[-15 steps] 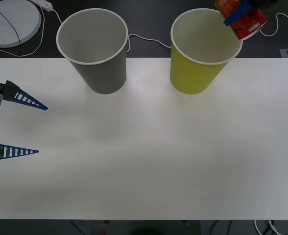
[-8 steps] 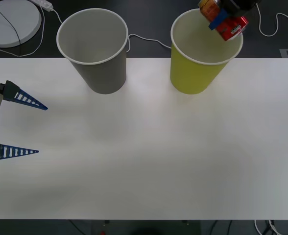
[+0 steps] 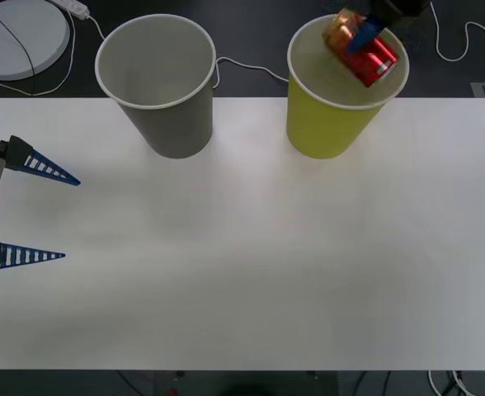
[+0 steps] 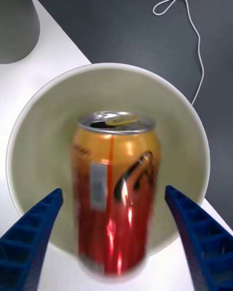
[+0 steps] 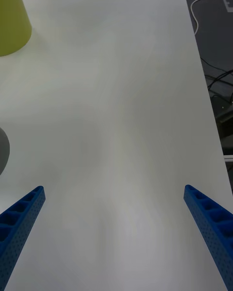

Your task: Put the can into the green bin and the plastic bottle into the gray bin

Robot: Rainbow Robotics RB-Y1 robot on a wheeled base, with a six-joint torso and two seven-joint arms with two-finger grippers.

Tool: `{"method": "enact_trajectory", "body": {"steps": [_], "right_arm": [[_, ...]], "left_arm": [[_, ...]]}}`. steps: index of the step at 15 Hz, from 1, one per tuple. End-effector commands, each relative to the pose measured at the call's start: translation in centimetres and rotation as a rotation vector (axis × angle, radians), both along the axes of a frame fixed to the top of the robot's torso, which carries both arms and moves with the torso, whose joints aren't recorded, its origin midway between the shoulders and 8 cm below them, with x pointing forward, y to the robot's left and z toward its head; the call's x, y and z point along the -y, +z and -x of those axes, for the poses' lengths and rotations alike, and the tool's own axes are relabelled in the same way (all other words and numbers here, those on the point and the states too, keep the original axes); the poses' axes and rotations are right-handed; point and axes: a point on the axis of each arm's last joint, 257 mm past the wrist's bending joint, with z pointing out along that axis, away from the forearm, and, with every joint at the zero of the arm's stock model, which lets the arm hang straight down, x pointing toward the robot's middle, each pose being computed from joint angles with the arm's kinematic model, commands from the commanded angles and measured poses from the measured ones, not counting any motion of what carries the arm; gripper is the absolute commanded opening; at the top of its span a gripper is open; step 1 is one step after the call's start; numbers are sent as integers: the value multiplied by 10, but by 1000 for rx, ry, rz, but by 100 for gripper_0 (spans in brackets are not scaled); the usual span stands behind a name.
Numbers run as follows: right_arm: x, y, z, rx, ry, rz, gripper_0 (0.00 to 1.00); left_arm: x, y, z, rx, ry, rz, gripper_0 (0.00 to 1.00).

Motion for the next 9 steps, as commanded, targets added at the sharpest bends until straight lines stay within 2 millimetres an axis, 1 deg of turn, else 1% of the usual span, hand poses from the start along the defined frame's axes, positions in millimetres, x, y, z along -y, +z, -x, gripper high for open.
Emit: {"method": "enact_trajectory", "body": {"steps": [1,2,5,8,9], "right_arm": [[5,6,6,-8,22,-19,100],[9,9,9,-11,39,-26,100],[24,25,28,-24,125,-74,100],[32,41,45,-1,232,-185,100],[34,41,52,0,274,-207,100]], "left_arm": [[0,0,0,0,0,0,100],[0,0,0,0,0,0,100],[0,0,0,0,0,0,100],[0,0,0,0,0,0,100],[0,0,0,0,0,0,100]]}}
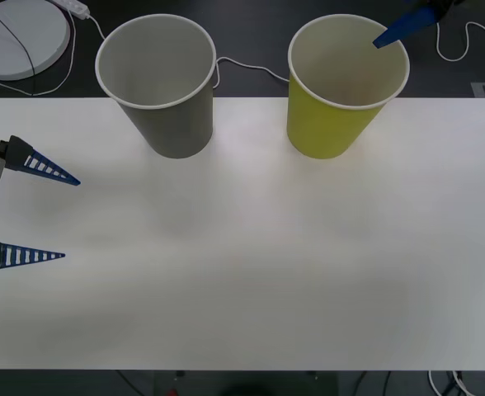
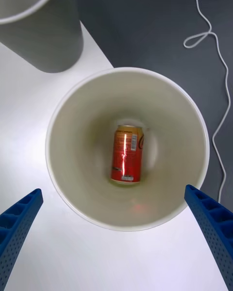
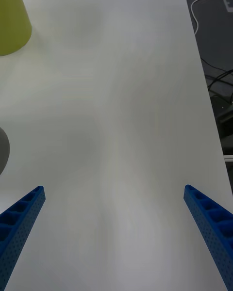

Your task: Put the can into the green bin and the plastic bottle into the gray bin

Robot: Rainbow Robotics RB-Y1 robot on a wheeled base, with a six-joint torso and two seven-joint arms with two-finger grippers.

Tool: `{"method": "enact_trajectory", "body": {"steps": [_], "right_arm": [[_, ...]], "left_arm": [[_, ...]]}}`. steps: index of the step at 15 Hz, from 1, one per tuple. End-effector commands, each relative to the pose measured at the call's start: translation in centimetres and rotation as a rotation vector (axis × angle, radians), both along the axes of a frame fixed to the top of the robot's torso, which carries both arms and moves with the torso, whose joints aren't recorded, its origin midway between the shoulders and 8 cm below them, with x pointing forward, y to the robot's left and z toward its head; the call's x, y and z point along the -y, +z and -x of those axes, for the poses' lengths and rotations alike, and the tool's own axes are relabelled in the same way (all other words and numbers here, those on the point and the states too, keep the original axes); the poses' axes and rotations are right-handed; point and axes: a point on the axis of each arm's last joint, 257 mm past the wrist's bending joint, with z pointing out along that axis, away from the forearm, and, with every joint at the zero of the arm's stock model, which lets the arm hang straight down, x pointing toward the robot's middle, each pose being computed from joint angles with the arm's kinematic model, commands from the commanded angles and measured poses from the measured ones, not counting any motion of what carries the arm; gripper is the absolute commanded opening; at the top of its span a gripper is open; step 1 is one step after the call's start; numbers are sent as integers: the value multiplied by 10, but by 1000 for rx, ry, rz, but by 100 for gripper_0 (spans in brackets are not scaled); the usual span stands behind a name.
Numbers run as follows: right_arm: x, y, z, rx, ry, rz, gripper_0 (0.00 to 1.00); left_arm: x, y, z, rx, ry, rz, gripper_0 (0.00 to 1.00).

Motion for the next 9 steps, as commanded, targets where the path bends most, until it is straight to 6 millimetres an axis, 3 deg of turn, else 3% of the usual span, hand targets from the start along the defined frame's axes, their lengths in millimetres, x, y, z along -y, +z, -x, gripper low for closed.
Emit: {"method": "enact_trajectory", "body": {"steps": [1,6,9], "right_arm": [[7,4,20,14,122,-84,100],[34,-17,49,71,313,-151,100],[48,-47,67,93,414,-171,100]], "left_arm": [[0,0,0,0,0,0,100],[0,0,0,0,0,0,100],[0,0,0,0,0,0,100]]}}
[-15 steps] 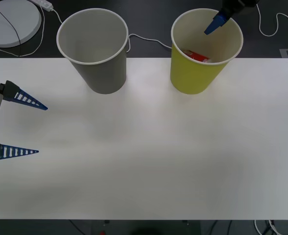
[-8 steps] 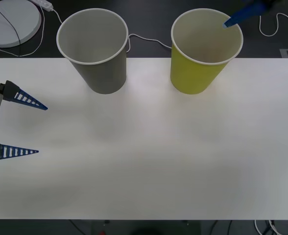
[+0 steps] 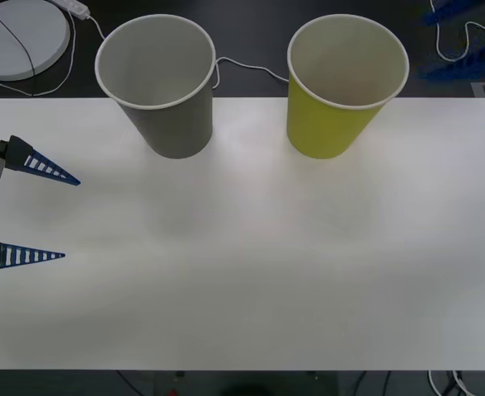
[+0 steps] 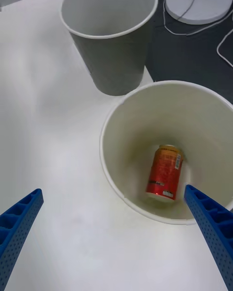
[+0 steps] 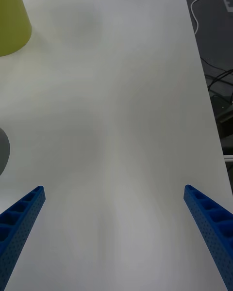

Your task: Put the can into the green bin and the plastic bottle into the gray bin

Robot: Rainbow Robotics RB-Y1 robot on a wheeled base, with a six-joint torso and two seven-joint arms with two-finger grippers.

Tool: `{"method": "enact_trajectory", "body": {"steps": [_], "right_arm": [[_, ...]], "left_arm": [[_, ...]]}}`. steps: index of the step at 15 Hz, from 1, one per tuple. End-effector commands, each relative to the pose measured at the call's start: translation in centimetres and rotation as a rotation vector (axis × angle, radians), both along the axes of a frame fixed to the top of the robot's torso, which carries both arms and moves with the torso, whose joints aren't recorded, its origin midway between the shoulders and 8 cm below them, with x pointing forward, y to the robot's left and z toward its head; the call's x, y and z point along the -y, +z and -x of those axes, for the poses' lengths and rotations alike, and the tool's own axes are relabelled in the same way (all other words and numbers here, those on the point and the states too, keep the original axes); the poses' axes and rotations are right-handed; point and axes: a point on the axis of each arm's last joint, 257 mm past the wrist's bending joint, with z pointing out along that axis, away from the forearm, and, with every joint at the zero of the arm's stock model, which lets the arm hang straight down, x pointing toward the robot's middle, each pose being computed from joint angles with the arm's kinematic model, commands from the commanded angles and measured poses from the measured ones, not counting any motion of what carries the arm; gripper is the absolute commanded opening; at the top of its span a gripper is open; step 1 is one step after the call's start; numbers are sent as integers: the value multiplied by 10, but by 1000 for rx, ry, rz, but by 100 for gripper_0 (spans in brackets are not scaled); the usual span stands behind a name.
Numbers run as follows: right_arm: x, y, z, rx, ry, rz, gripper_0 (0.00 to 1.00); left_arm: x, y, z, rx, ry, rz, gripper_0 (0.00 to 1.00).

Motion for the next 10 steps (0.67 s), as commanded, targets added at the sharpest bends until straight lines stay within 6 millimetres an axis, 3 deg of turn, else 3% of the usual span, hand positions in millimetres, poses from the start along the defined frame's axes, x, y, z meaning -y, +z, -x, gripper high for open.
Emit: {"method": "enact_trajectory", "body": {"steps": [1,10], "right_arm": [[13,-27,16,33,87,-16,100],[43,-98,69,161,239,33,100]], "left_arm": [[0,0,0,0,0,0,100],[0,0,0,0,0,0,100]]}}
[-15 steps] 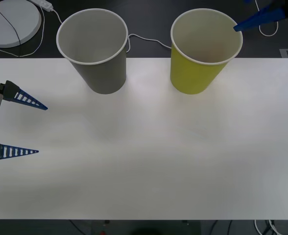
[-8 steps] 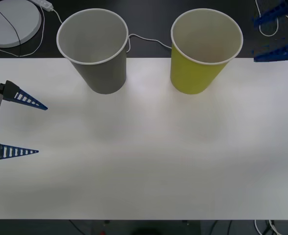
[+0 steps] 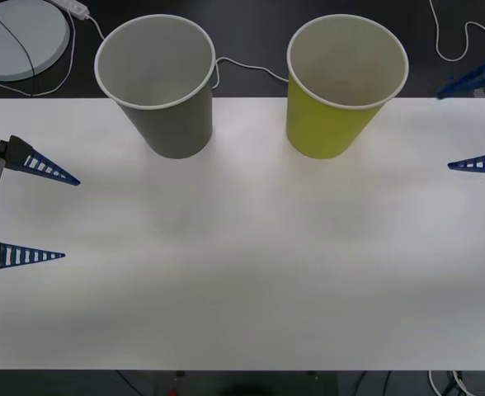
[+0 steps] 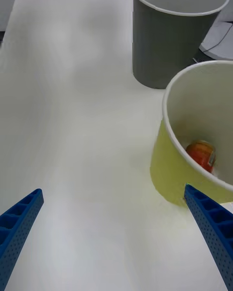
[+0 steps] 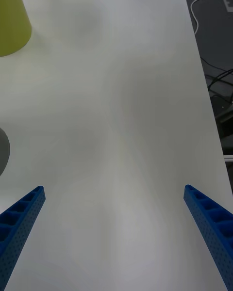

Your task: Put the can into the green bin and the plastic bottle into the gray bin

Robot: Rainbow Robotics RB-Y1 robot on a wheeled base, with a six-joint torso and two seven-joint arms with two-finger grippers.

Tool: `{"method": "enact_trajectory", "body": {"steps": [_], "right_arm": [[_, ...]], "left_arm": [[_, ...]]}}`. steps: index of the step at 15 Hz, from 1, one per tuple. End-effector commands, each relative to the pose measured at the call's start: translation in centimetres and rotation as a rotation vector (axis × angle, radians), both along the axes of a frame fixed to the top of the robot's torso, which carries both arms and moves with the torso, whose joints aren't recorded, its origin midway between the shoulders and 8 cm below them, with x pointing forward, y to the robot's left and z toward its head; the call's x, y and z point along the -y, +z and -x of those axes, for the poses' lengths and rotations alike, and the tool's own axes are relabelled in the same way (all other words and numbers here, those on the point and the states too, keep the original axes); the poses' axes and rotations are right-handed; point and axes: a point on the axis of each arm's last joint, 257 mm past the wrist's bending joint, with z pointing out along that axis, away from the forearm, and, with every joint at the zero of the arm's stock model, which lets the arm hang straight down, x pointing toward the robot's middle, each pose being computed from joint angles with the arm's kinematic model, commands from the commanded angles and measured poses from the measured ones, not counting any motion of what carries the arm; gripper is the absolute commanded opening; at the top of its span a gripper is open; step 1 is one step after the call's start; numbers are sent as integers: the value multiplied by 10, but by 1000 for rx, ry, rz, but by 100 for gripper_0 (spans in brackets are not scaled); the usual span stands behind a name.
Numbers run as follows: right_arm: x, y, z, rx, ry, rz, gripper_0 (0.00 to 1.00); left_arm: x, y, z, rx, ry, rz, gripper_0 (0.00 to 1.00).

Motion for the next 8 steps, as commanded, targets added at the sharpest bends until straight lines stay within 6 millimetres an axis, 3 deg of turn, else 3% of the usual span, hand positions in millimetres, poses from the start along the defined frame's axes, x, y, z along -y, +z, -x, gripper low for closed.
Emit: {"method": "enact_trajectory", "body": {"steps": [1,8], "right_arm": [[2,-25,17,10,39,14,100],[-12,-72,50,44,54,47,100]], "left_arm": [[0,0,0,0,0,0,100],[0,0,0,0,0,0,100]]}}
